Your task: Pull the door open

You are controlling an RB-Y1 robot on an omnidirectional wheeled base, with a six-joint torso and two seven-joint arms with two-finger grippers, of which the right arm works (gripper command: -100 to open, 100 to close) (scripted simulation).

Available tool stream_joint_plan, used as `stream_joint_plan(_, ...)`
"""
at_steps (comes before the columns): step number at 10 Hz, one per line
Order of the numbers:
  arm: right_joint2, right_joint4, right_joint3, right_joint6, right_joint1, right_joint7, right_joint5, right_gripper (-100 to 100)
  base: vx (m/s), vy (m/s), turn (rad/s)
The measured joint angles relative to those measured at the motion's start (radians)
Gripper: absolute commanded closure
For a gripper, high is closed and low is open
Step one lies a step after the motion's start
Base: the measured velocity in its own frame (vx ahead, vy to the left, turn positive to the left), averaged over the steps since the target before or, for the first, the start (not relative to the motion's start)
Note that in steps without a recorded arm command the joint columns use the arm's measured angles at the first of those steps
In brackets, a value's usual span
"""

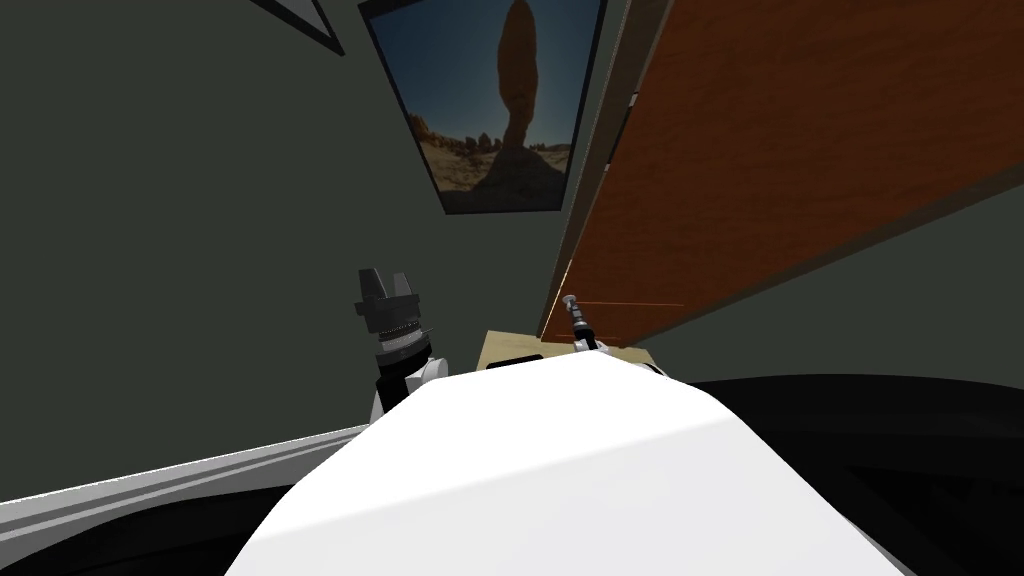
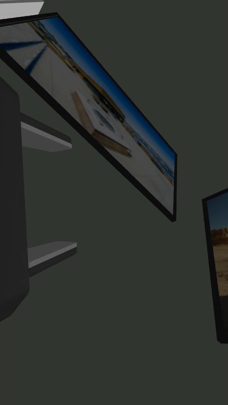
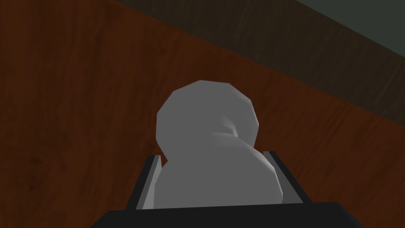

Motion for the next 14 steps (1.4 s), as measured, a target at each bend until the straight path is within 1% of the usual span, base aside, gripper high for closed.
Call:
stream_joint_plan(1,0.000,-0.004,-0.001,0.003,0.003,-0.026,-0.007,100,-0.037,-0.020,0.046)
stream_joint_plan(3,-0.001,0.016,-0.002,-0.004,-0.007,-0.069,-0.018,100,-0.059,-0.020,0.119)
stream_joint_plan(6,-0.001,0.020,-0.003,-0.003,-0.009,-0.146,-0.040,100,-0.047,-0.015,0.057)
stream_joint_plan(8,0.000,0.013,-0.004,0.003,-0.005,-0.191,-0.051,100,-0.044,-0.019,0.077)
stream_joint_plan(9,-0.002,0.026,-0.004,-0.002,-0.012,-0.211,-0.055,100,-0.048,-0.018,0.096)
stream_joint_plan(11,0.000,0.013,-0.006,0.005,-0.006,-0.263,-0.072,100,-0.067,-0.024,0.097)
stream_joint_plan(13,0.000,0.023,-0.006,0.005,-0.011,-0.313,-0.084,100,-0.044,-0.014,0.067)
stream_joint_plan(14,0.001,0.017,-0.007,0.008,-0.008,-0.333,-0.088,100,-0.049,-0.016,0.091)
